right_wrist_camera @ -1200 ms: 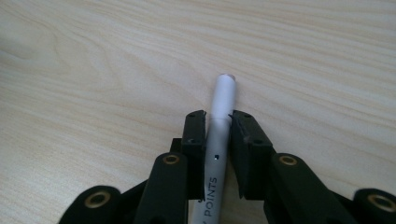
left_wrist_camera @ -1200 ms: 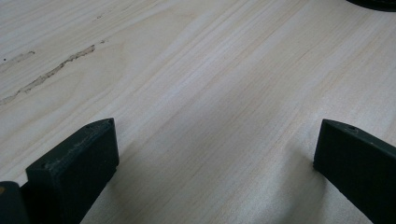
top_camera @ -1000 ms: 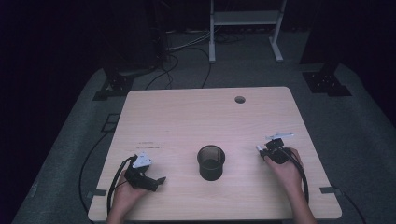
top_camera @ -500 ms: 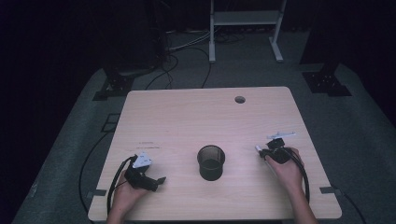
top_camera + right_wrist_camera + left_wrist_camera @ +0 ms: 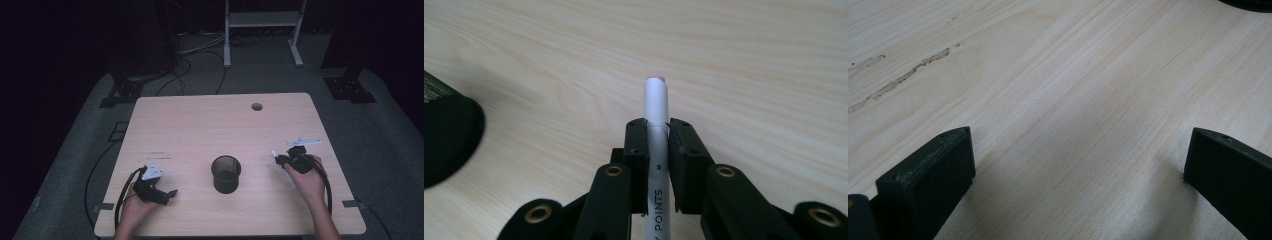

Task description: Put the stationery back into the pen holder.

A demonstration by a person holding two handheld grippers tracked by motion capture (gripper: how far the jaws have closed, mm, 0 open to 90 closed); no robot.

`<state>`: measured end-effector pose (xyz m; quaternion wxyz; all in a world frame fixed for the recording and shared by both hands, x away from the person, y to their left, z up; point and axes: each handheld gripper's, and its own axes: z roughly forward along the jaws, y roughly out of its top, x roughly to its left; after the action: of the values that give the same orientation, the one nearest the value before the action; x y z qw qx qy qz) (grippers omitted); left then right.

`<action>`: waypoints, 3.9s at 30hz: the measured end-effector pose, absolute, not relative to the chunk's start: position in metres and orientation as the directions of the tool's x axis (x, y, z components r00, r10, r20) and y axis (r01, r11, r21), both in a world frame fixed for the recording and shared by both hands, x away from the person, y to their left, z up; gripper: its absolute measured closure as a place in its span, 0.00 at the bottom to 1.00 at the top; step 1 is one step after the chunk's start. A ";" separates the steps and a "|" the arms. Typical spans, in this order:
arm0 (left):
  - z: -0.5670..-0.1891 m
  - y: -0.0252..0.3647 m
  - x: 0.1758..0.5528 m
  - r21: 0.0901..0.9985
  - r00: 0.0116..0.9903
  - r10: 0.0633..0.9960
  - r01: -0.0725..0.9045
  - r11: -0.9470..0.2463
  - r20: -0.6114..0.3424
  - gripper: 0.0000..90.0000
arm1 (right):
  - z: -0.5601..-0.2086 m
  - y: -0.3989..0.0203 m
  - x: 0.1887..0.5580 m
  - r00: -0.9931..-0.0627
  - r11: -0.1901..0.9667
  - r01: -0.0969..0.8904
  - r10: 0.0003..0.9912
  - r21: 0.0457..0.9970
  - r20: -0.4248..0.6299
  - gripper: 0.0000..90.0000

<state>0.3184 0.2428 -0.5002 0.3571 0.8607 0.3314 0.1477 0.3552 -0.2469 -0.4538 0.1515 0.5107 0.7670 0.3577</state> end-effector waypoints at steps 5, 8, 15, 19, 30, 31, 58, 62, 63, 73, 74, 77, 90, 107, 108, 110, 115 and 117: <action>-0.500 0.243 0.318 0.712 0.737 0.676 0.465 -0.525 0.018 0.00 | -0.441 -0.244 0.353 -0.453 0.219 0.649 0.881 0.729 0.139 0.87; -0.500 0.243 0.318 0.713 0.737 0.676 0.465 -0.525 0.017 0.00 | -0.435 -0.242 0.353 -0.467 0.214 0.635 0.872 0.742 0.147 0.87; -0.500 0.243 0.318 0.712 0.737 0.676 0.465 -0.526 0.018 0.00 | -0.422 -0.233 0.353 -0.502 0.222 0.601 0.852 0.767 0.146 0.87; -0.500 0.243 0.318 0.712 0.737 0.676 0.465 -0.525 0.017 0.00 | -0.415 -0.227 0.352 -0.523 0.226 0.586 0.839 0.778 0.151 0.87; -0.500 0.243 0.318 0.714 0.736 0.677 0.466 -0.522 0.015 0.00 | -0.393 -0.207 0.352 -0.580 0.246 0.533 0.803 0.809 0.138 0.87; -0.500 0.243 0.318 0.714 0.736 0.677 0.466 -0.522 0.015 0.00 | -0.391 -0.205 0.352 -0.585 0.248 0.530 0.799 0.811 0.138 0.87; -0.500 0.243 0.318 0.711 0.737 0.676 0.468 -0.525 0.015 0.00 | -0.359 -0.139 0.358 -0.681 0.286 0.448 0.723 0.847 0.116 0.87; -0.500 0.243 0.318 0.711 0.736 0.676 0.469 -0.525 0.014 0.00 | -0.356 -0.128 0.359 -0.695 0.288 0.432 0.710 0.855 0.112 0.87; -0.500 0.243 0.318 0.711 0.736 0.676 0.468 -0.525 0.014 0.00 | -0.356 -0.126 0.359 -0.697 0.290 0.431 0.709 0.855 0.111 0.87; -0.500 0.243 0.318 0.711 0.737 0.675 0.466 -0.527 0.017 0.00 | -0.361 -0.103 0.365 -0.722 0.288 0.425 0.680 0.858 0.128 0.87; -0.500 0.243 0.318 0.711 0.737 0.676 0.467 -0.527 0.017 0.00 | -0.362 -0.101 0.365 -0.724 0.288 0.423 0.678 0.859 0.129 0.87; -0.500 0.243 0.318 0.710 0.737 0.676 0.466 -0.527 0.017 0.00 | -0.363 -0.095 0.366 -0.729 0.289 0.423 0.671 0.859 0.134 0.87; -0.500 0.243 0.318 0.714 0.735 0.678 0.468 -0.520 0.013 0.00 | -0.378 -0.076 0.372 -0.754 0.313 0.419 0.644 0.852 0.134 0.87; -0.500 0.243 0.318 0.711 0.737 0.676 0.468 -0.526 0.015 0.00 | -0.388 -0.081 0.362 -0.770 0.331 0.415 0.625 0.847 0.133 0.87; -0.500 0.243 0.318 0.713 0.735 0.678 0.469 -0.522 0.013 0.00 | -0.389 -0.082 0.361 -0.770 0.333 0.416 0.624 0.846 0.133 0.87; -0.500 0.243 0.318 0.713 0.735 0.678 0.469 -0.521 0.012 0.00 | -0.392 -0.083 0.359 -0.771 0.333 0.417 0.622 0.846 0.135 0.87; -0.500 0.243 0.318 0.712 0.736 0.677 0.468 -0.523 0.014 0.00 | -0.397 -0.087 0.355 -0.773 0.331 0.417 0.619 0.846 0.139 0.87; -0.500 0.243 0.318 0.712 0.736 0.677 0.468 -0.523 0.013 0.00 | -0.398 -0.088 0.356 -0.773 0.330 0.416 0.619 0.848 0.138 0.87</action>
<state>0.3181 0.2427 -0.5001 0.3573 0.8604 0.3329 0.1461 0.3557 -0.0882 -0.3983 0.1057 0.3199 0.8086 0.4822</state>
